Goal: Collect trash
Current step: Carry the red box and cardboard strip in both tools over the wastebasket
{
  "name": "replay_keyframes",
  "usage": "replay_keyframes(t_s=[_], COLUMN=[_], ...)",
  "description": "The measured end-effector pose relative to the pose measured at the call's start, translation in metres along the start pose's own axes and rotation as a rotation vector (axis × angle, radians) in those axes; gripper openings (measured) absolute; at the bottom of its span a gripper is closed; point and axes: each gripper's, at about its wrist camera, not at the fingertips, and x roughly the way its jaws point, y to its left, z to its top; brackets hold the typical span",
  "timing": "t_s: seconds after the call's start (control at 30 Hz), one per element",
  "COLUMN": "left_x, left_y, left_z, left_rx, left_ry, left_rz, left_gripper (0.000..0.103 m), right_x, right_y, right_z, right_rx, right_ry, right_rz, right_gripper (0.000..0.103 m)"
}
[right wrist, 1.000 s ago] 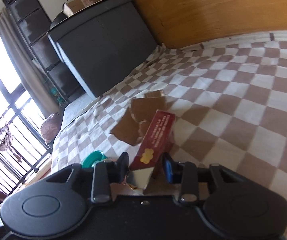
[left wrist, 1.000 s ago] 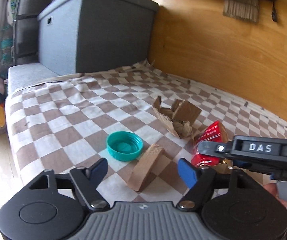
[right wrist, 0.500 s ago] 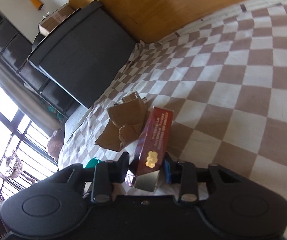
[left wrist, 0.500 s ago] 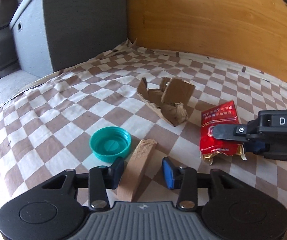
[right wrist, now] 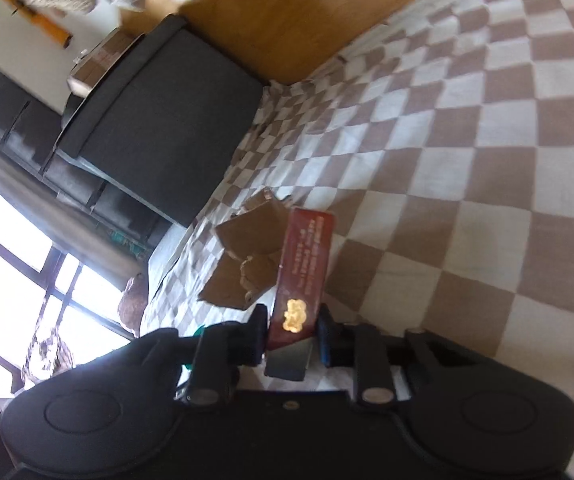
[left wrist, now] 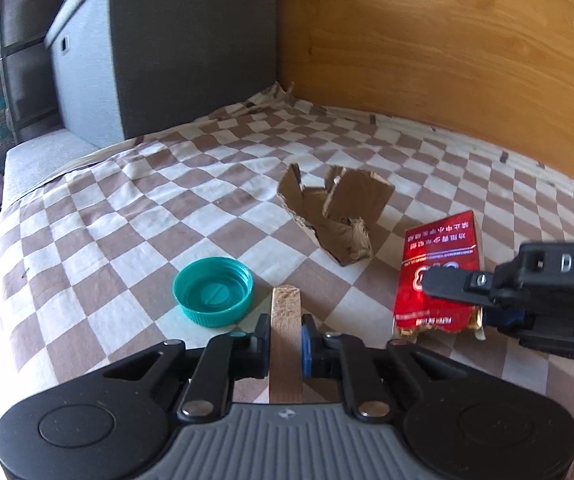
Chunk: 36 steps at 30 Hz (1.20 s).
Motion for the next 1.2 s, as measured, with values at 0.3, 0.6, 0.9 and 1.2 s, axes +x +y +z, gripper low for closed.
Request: replay_keyframes(t_s=[0.3, 0.6, 0.9, 1.2], left_x=[-0.040, -0.081, -0.122, -0.164], left_y=[0.020, 0.035, 0.047, 0.070], left_z=[0.006, -0.003, -0.024, -0.047], left_rx=[-0.127, -0.153, -0.165, -0.201], left_ry=[-0.097, -0.177, -0.242, -0.289], left_rz=[0.070, 0.146, 0.225, 0.288], left_gripper=[0.015, 0.015, 0.015, 0.015], right_x=[-0.007, -0.013, -0.021, -0.032], right_y=[0.029, 0.059, 0.094, 0.127], right_z=[-0.004, -0.013, -0.035, -0.060], right_rx=[-0.217, -0.414, -0.610, -0.763], right_ry=[-0.028, -0.060, -0.069, -0.075], right_rz=[-0.020, -0.054, -0.020, 0.040], right_gripper=[0.022, 0.022, 0.022, 0.022])
